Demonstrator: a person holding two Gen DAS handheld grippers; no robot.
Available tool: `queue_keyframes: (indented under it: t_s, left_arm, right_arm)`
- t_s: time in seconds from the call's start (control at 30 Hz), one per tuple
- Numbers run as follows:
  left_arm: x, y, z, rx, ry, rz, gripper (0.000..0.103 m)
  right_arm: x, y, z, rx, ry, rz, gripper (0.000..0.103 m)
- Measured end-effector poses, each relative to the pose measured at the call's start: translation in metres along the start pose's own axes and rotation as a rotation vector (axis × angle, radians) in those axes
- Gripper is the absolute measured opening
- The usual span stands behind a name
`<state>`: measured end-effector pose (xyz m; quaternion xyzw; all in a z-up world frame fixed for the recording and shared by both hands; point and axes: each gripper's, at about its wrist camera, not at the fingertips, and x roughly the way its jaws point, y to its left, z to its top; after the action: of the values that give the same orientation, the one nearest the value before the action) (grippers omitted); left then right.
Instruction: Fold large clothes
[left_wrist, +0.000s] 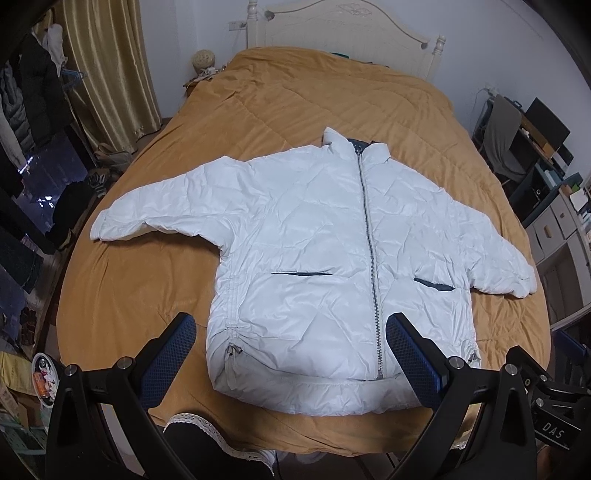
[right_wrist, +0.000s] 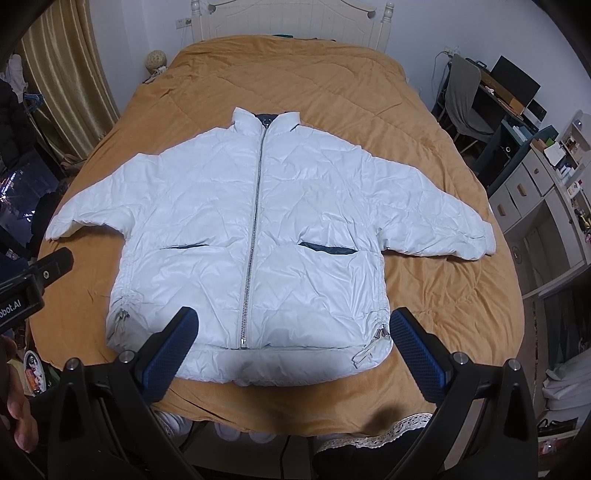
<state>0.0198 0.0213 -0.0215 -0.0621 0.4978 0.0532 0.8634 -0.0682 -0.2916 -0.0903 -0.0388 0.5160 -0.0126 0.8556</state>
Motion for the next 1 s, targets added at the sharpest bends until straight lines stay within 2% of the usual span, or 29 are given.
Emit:
queue_keyframes:
  t_s: [0.63,1.0]
  left_arm:
    - [0.007,0.008,0.001,-0.039,0.036,-0.016,0.103]
    - [0.020,0.053,0.004,-0.124,0.060,0.004,0.103]
  right_arm:
    - [0.004,-0.004,-0.007,0.007,0.022,0.003,0.103]
    - [0.009,-0.003,0.000,0.011,0.051,0.002,0.103]
